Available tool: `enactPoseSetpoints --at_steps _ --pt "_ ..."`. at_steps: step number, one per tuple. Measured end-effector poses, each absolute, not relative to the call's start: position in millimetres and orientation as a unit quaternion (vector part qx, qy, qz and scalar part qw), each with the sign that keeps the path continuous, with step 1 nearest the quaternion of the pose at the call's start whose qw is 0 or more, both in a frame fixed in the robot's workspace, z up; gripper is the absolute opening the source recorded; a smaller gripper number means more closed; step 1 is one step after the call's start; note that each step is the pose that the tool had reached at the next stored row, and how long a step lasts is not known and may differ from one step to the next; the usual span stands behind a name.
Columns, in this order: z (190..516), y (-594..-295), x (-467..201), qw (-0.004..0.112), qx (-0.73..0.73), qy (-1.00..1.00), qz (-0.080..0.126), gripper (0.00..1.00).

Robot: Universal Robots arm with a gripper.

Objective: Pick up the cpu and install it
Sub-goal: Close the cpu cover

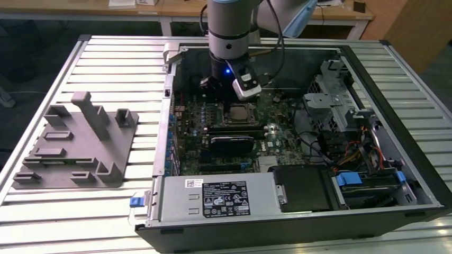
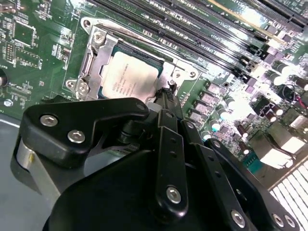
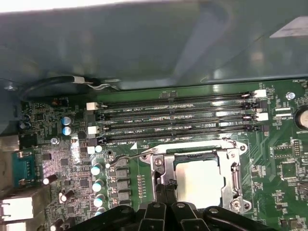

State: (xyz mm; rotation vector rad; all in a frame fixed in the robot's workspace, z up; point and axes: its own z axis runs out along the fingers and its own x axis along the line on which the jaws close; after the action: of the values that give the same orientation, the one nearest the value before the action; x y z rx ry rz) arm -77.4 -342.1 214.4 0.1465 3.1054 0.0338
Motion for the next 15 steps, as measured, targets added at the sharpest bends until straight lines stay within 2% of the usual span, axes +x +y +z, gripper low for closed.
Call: enactPoseSetpoints --at_steps 15 --pt "242 -342 -77 0.016 0.047 0.999 0.011 0.11"
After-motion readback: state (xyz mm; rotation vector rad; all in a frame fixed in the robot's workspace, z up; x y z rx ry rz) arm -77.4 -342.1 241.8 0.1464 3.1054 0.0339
